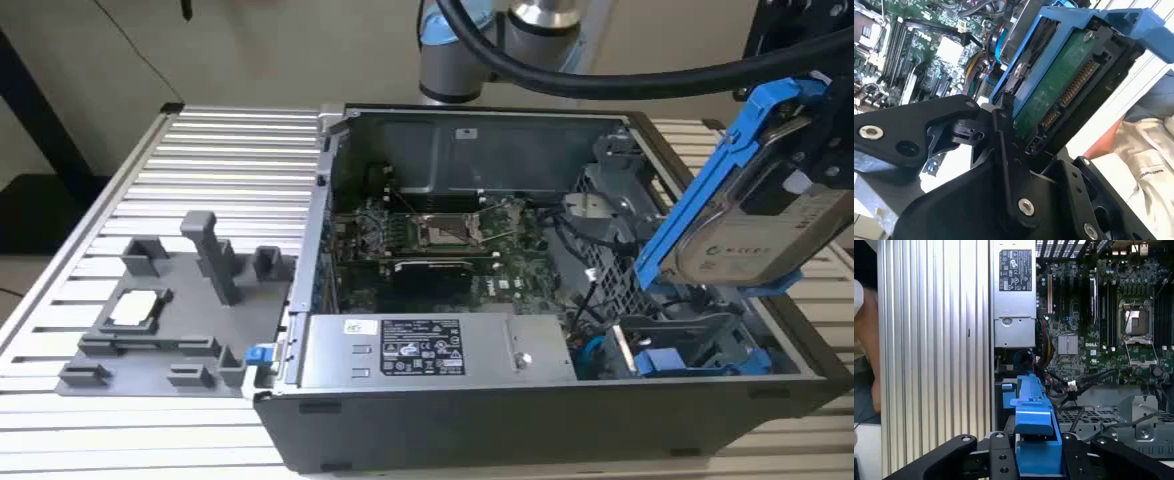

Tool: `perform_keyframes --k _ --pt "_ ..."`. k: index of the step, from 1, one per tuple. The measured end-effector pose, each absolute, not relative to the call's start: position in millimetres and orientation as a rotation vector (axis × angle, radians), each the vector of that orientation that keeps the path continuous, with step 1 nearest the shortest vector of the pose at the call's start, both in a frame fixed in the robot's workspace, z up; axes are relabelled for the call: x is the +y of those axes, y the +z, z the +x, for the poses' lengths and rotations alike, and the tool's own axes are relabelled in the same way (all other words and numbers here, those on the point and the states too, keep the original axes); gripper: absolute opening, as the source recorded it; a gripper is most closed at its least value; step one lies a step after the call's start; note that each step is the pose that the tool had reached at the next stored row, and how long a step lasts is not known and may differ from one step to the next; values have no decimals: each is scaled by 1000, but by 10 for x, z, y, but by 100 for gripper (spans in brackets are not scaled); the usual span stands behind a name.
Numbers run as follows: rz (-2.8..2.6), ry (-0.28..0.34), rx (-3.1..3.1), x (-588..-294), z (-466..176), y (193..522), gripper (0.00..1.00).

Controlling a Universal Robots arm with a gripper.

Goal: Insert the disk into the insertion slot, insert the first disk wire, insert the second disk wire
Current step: 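Insert the disk into the insertion slot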

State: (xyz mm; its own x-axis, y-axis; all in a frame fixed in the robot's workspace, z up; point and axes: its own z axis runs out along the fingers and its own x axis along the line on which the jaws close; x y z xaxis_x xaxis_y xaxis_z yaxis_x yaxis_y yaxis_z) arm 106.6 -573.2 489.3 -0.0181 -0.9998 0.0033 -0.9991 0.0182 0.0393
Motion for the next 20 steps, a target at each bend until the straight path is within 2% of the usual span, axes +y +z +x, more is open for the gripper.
perform_keyframes --k 20 --pt "2180 -39 -2220 -5732 1066 4767 33"
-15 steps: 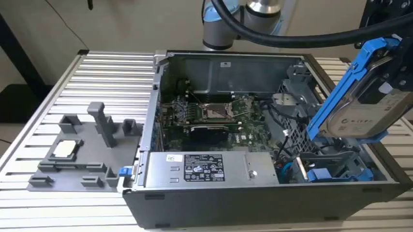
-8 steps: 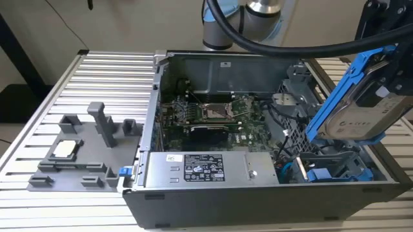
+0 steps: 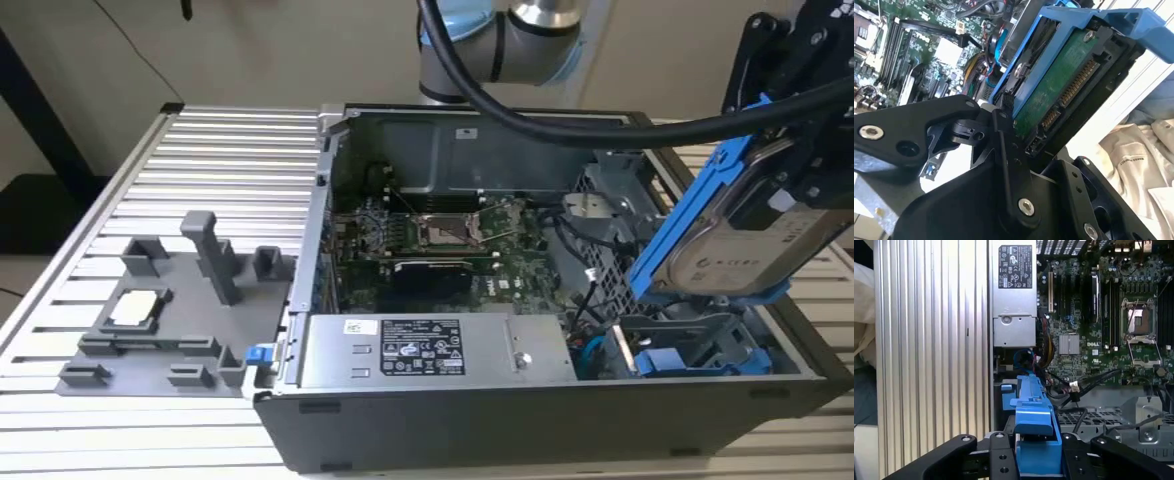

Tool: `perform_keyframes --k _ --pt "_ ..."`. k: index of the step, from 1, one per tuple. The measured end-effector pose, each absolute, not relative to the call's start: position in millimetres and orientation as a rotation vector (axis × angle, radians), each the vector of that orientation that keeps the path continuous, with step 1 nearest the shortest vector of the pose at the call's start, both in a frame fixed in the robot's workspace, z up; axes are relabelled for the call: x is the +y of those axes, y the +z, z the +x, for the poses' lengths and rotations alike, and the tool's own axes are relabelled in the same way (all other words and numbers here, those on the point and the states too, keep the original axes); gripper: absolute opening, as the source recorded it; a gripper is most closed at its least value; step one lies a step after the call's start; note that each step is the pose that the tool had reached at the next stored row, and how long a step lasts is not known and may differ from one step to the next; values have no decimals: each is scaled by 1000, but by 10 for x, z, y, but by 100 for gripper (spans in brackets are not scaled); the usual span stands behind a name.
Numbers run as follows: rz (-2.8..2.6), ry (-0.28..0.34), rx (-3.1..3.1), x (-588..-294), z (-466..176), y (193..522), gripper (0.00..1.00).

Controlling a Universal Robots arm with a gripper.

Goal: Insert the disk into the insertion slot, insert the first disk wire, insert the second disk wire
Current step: 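Insert the disk into the insertion slot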

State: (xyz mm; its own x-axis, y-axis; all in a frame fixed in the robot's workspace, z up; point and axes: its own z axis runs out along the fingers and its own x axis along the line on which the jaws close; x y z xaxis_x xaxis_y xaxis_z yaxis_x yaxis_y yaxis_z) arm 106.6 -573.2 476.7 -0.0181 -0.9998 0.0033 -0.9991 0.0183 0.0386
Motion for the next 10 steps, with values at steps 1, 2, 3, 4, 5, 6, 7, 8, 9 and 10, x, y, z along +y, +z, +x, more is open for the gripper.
perform_keyframes --k 1,2,3,4,5,6,7,8,9,10 --pt "2180 -39 -2220 -5732 1066 4757 33" --pt "2180 -39 -2220 -5732 1066 4748 33" --pt "2181 -39 -2221 -5732 1066 4739 33" --pt "2181 -38 -2221 -5732 1066 4730 33" --pt "2181 -38 -2221 -5732 1066 4719 33" --pt "2181 -38 -2221 -5732 1066 4708 33" --pt "2181 -38 -2221 -5732 1066 4697 33" --pt "2182 -38 -2220 -5732 1066 4686 33" --pt "2183 -38 -2219 -5732 1069 4675 33" --pt "2186 -38 -2216 -5732 1073 4664 33"
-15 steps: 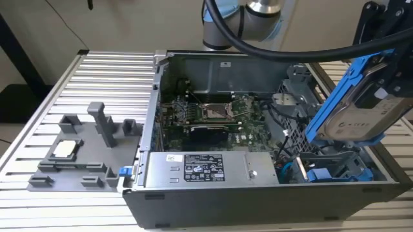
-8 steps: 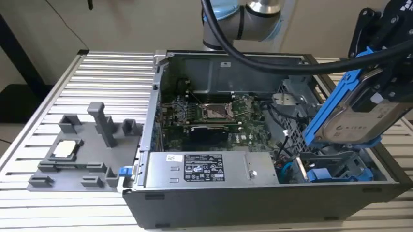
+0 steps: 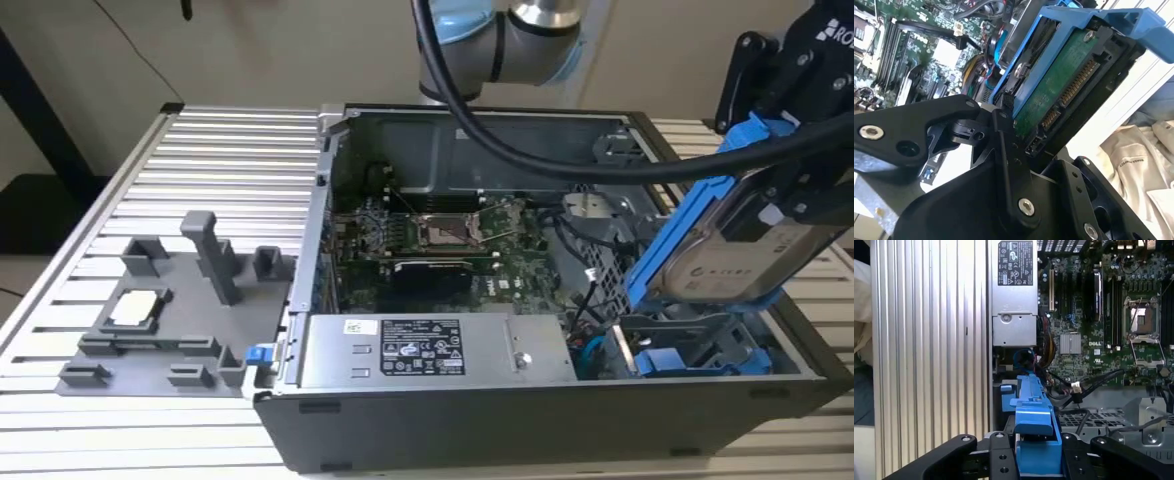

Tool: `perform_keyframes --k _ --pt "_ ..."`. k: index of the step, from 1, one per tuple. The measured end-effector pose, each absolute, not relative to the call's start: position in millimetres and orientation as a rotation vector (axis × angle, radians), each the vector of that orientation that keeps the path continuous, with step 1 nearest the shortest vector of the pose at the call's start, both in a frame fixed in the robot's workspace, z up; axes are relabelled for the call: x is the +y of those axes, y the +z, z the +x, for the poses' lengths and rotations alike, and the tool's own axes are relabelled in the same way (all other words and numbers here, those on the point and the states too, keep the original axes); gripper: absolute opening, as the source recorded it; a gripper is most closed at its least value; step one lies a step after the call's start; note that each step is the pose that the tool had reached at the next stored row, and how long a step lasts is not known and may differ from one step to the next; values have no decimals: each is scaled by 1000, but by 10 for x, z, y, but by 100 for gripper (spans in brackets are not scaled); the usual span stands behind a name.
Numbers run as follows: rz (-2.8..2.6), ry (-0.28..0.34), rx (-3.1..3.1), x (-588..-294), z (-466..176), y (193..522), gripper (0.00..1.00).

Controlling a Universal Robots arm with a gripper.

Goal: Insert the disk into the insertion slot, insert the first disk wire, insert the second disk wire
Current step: 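Insert the disk into the insertion slot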

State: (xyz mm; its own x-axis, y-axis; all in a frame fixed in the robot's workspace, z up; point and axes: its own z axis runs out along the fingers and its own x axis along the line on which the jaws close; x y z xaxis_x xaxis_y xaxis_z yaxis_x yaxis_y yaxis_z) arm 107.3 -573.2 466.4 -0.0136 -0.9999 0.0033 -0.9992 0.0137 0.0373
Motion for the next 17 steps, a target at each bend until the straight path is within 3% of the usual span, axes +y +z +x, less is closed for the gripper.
perform_keyframes --k 17 --pt "2205 -37 -2197 -5732 1171 4539 33"
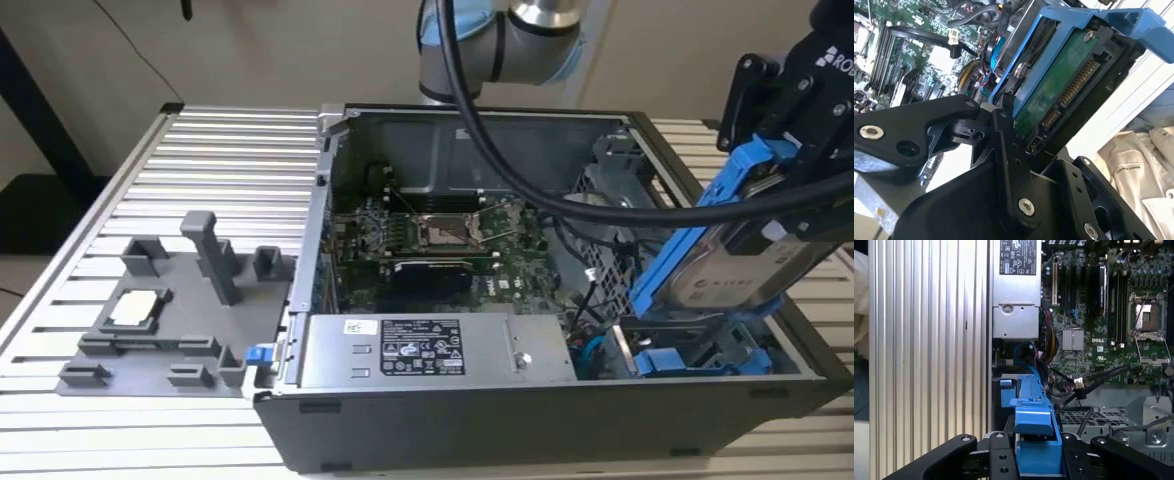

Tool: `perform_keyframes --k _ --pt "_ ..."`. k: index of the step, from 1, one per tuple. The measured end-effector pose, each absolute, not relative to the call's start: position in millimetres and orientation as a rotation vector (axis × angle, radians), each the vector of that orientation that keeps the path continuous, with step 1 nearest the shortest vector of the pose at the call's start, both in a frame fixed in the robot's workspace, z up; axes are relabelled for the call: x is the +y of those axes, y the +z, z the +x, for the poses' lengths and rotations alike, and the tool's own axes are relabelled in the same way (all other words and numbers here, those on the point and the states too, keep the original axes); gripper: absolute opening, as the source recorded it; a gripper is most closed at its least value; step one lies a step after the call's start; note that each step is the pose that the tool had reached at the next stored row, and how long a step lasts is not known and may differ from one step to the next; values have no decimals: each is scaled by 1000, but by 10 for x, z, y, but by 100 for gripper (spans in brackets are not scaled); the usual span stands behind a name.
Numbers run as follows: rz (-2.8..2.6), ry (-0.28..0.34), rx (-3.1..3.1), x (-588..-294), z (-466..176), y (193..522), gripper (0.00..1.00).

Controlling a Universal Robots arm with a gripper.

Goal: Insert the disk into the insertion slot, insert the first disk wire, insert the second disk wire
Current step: 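Insert the disk into the insertion slot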

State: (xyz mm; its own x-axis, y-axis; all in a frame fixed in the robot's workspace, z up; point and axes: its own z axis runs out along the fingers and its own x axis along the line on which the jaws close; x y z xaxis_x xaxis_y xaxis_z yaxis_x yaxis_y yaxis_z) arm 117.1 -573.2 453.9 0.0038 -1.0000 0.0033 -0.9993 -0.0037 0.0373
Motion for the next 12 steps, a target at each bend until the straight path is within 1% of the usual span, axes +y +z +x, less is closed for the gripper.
perform_keyframes --k 12 --pt "2205 -37 -2197 -5732 1224 4452 33"
